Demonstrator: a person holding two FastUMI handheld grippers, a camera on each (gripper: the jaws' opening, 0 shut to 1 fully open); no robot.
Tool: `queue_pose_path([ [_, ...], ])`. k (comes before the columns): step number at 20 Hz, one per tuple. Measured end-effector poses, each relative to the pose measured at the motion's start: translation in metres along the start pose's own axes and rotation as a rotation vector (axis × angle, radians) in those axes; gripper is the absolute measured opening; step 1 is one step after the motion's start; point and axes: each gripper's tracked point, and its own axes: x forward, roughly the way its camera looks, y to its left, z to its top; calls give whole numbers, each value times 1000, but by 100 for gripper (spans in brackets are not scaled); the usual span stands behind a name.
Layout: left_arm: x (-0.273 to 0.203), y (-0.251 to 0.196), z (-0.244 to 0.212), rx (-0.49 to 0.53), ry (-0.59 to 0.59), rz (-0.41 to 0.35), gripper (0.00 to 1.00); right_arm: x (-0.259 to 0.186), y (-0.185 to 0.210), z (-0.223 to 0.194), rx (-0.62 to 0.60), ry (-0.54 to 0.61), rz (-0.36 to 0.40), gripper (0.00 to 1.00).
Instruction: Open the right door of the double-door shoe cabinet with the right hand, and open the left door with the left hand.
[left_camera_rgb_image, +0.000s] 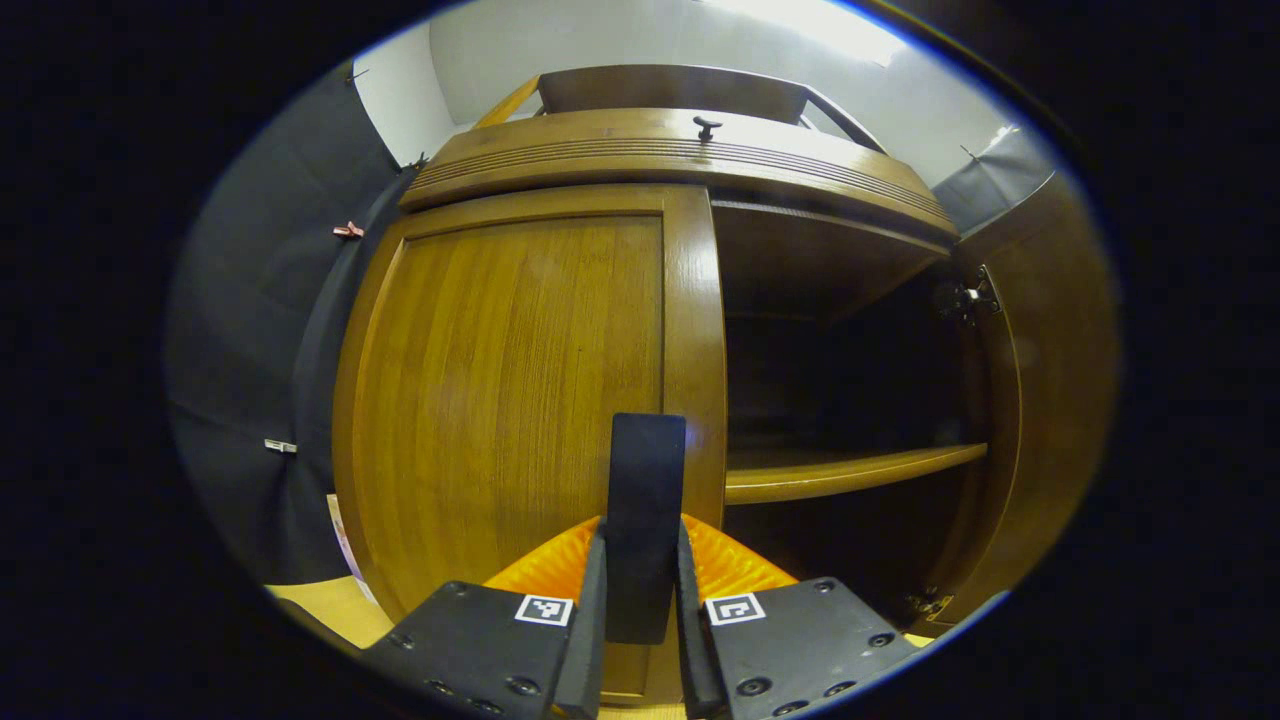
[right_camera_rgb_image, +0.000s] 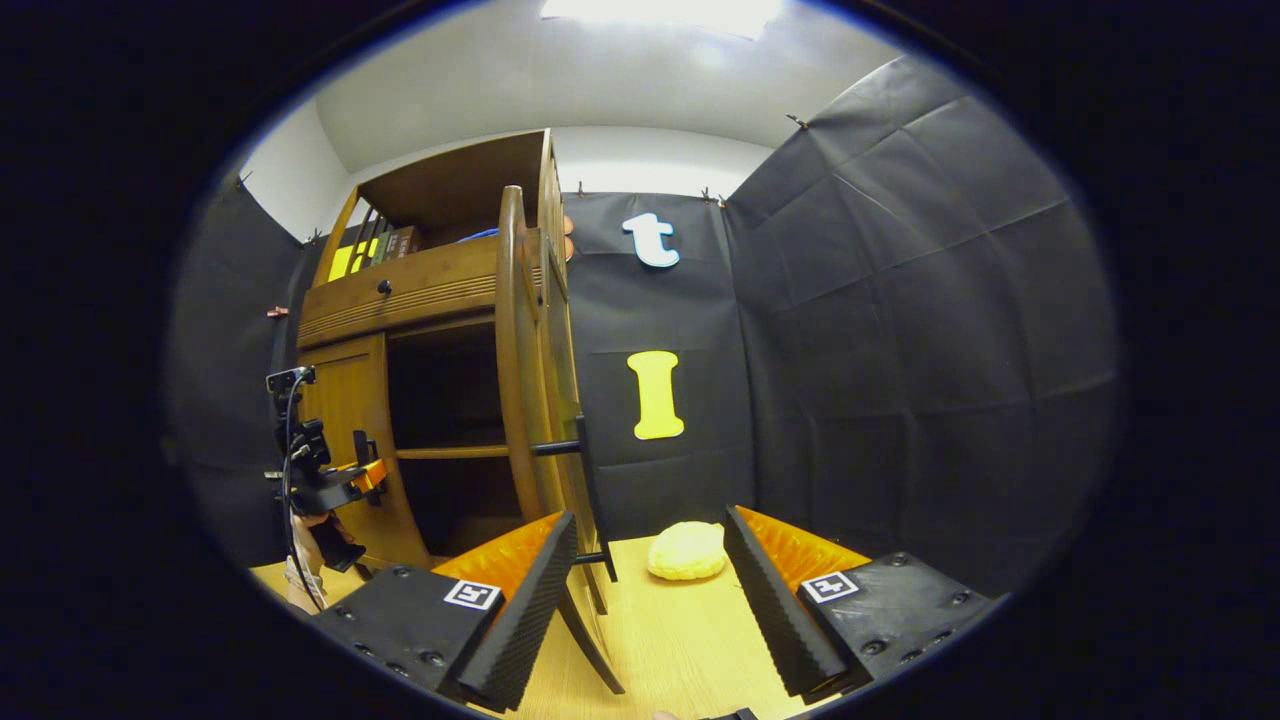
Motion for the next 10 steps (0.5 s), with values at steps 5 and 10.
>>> queue_pose_path([
  [5, -29, 4, 2, -46, 46, -63, 31, -12, 15, 11, 7, -26, -7, 91],
  [10, -88, 23, 14, -73, 84, -156, 30, -23, 33, 17, -1, -23, -9, 91],
])
